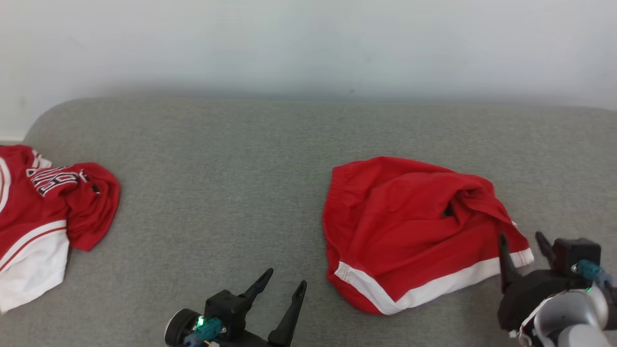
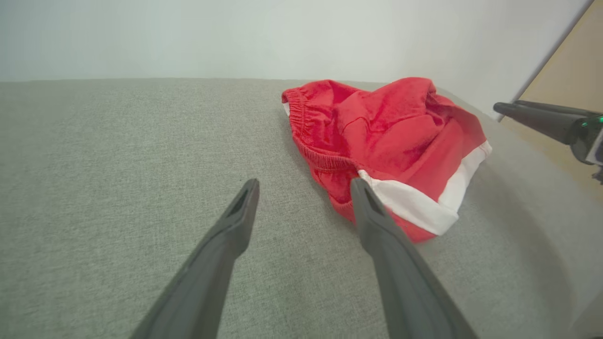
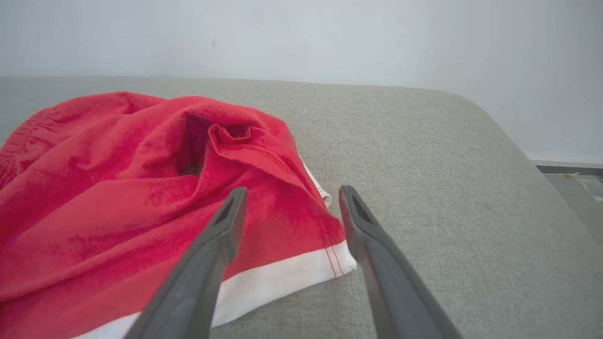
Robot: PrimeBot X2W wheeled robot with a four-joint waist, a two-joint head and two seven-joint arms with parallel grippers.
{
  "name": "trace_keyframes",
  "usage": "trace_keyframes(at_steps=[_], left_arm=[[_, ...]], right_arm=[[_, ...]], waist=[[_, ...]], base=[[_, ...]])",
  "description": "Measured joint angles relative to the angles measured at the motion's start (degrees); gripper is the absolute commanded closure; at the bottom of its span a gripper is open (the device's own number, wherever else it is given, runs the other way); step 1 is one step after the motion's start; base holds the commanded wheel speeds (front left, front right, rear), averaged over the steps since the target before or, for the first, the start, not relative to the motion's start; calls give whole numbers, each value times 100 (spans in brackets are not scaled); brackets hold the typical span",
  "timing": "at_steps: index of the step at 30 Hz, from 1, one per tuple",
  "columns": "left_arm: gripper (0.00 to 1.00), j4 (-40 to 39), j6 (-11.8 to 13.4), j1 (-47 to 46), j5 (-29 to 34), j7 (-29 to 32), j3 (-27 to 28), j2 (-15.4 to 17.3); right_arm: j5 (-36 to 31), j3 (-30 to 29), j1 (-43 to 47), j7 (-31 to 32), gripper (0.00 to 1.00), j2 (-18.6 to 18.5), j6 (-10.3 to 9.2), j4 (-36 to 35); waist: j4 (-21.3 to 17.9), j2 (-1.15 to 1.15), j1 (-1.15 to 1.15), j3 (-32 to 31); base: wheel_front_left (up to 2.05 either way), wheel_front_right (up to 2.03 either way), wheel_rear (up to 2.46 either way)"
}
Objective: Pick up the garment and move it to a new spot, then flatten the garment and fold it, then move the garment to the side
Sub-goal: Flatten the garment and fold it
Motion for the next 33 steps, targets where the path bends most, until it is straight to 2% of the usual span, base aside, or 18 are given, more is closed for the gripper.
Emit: trace_keyframes(at_steps=[6,14,22,25,27,30,32,33], left_arm=[[0,528,0,-426,-67,255,-381,109],[0,990,0,-840,-145,459,-554,146],[2,1169,35,-1069,-282,1002,-561,234],[16,1106,45,-1078,-309,1188,-568,293],[35,1012,57,-1077,-346,1241,-556,342],[55,891,86,-1077,-349,1313,-550,415],[60,838,86,-1076,-350,1374,-563,457],[66,837,87,-1074,-352,1425,-579,469]], right_arm=[[112,132,530,-15,0,234,1,-754],[391,294,747,-42,0,350,1,-717],[446,417,708,-91,0,371,1,-639],[456,442,683,-114,0,371,1,-638],[467,445,683,-118,0,374,1,-632],[485,443,682,-134,0,374,1,-611],[499,448,682,-141,0,374,1,-595],[500,453,682,-142,0,375,1,-589]], waist=[[-413,0,0,-34],[-954,0,0,-9],[-1243,0,0,50],[-1285,0,0,73],[-1300,0,0,88],[-1313,0,0,110],[-1321,0,0,121],[-1327,0,0,126]], base=[[0,0,0],[0,0,0],[0,0,0],[0,0,0],[0,0,0],[0,0,0],[0,0,0],[0,0,0]])
